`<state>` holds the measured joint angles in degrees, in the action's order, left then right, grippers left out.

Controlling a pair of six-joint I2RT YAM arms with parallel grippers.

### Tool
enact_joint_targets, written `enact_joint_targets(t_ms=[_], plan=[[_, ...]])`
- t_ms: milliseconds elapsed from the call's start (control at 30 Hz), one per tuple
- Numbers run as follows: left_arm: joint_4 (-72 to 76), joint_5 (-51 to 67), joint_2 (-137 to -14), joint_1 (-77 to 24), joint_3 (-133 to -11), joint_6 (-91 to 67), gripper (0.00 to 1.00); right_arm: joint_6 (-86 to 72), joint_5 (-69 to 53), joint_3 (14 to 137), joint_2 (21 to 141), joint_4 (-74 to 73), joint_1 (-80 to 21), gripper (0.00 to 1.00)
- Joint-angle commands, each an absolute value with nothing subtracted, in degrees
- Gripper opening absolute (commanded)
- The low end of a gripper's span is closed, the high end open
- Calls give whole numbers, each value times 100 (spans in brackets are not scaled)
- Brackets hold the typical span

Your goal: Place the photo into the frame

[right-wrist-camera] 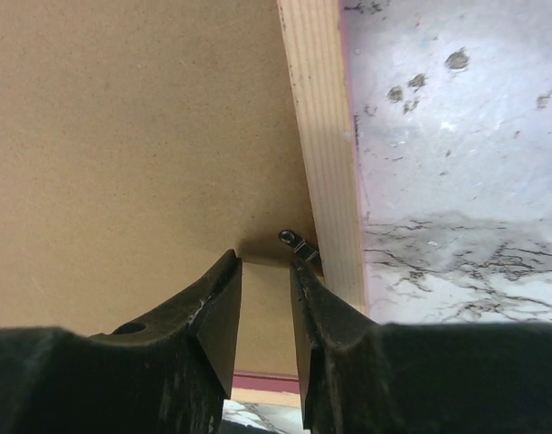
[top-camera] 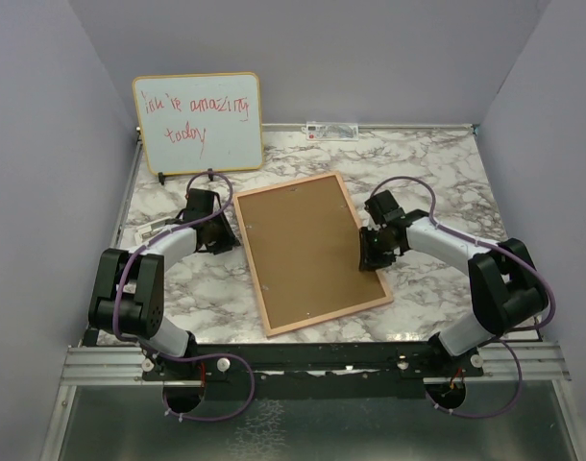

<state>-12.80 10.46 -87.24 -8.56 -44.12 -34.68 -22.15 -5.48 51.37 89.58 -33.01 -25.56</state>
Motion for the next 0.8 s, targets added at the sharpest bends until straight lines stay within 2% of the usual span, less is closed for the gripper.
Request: enact_joint_targets(t_ms=[0, 533, 767], plan=[[-1767, 667, -8833, -774, -4386, -3177, 31, -2379, 248, 4983, 9013, -2771, -2514, 33], [-1938, 838, -9073, -765, -4465, -2863, 29, -2849, 1023, 4799, 8870, -1997, -2514, 29], [-1954, 913, -8983, -761, -4572, -2865, 30, -2609, 628, 4798, 8358, -1478, -2514, 32]])
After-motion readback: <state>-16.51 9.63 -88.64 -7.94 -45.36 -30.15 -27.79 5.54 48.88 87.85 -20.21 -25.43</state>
